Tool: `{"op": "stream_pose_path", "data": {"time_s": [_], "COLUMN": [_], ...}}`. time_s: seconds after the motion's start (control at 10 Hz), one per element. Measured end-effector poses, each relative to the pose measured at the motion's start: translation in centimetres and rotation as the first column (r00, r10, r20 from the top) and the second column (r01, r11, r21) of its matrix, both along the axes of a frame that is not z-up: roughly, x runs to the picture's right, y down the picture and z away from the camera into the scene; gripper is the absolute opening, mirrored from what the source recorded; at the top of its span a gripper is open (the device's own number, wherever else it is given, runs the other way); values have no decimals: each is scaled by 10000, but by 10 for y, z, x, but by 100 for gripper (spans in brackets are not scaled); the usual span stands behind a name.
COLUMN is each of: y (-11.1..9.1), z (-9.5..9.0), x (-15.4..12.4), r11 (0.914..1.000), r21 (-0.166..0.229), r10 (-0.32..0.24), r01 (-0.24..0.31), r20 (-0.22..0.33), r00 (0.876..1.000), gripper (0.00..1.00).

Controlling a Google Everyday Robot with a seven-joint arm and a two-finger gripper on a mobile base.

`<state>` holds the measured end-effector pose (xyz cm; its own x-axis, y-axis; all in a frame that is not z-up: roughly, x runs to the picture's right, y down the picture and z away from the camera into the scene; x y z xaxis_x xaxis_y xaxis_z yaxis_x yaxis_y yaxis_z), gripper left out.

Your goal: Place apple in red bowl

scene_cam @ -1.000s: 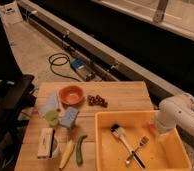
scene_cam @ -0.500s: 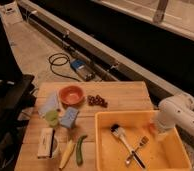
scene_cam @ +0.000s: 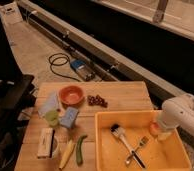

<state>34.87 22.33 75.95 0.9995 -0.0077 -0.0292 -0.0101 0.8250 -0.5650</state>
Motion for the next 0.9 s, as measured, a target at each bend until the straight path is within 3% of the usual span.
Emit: {"op": "stream_pose_path", "data": {"time_s": [0.7,0.9], "y": [12,19], "z": [19,23], "x": [1,-3], "r11": [9969,9969], "r21": [-145,-271], "r10": [781,751], "r01": [-775,-736], "r20": [520,563], "r00": [9956,9956], "gripper": [63,46]}}
